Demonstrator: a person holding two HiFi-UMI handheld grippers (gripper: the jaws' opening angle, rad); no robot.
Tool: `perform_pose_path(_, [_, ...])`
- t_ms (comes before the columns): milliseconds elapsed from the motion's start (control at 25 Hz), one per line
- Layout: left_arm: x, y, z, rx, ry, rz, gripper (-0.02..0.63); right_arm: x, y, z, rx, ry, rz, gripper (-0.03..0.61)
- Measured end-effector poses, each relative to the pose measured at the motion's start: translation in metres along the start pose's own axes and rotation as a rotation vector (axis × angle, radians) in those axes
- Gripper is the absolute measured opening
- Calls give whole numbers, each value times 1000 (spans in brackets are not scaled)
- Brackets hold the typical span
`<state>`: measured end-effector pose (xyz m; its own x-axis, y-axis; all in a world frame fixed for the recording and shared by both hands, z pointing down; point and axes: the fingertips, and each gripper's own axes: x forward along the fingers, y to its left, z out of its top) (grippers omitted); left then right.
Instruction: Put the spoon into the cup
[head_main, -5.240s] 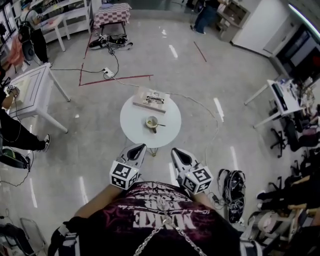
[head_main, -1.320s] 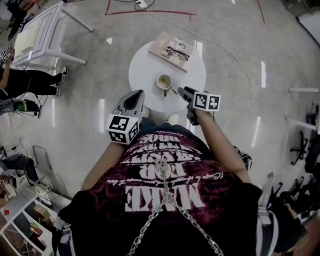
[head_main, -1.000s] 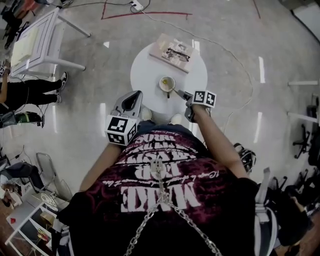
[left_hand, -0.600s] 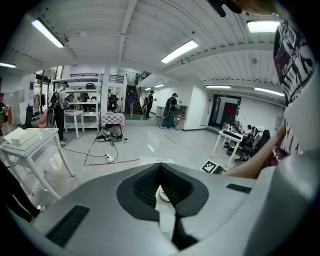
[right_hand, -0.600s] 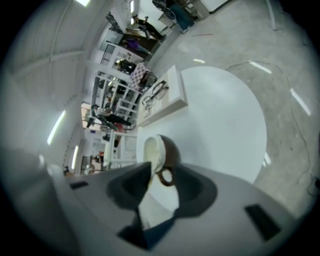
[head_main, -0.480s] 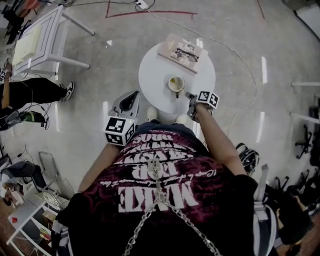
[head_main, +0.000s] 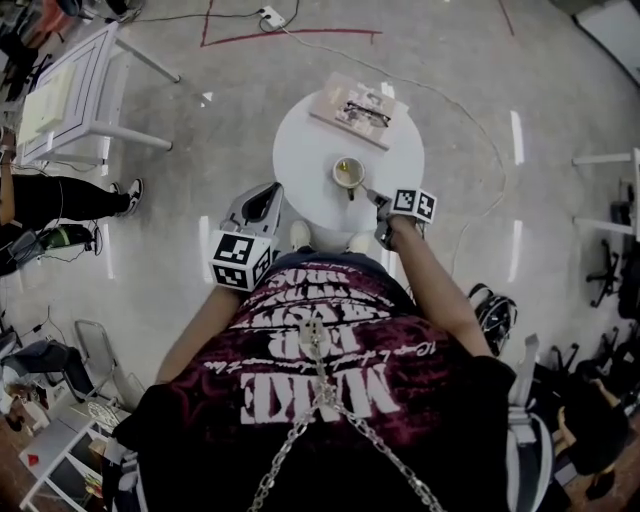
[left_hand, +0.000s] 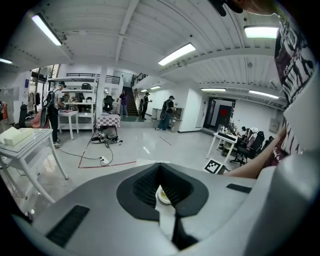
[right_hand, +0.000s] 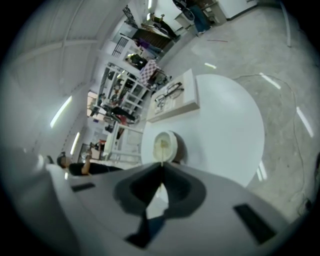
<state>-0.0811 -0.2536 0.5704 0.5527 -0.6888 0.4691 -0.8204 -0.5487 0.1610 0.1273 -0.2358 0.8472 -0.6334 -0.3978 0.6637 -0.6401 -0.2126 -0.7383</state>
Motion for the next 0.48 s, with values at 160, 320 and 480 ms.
perform_pose_path(160, [5,-5,4,7,-9,-32,26,-22,20,4,-55,-29,25,37])
perform_pose_path(320, [12,-14,11,18,-26,-70,26,-59,51,8,-78,-86,83,37])
perform_pose_path(480, [20,-20,19,28,-45,-102,26,-104,96,21,-126,-190,154,37])
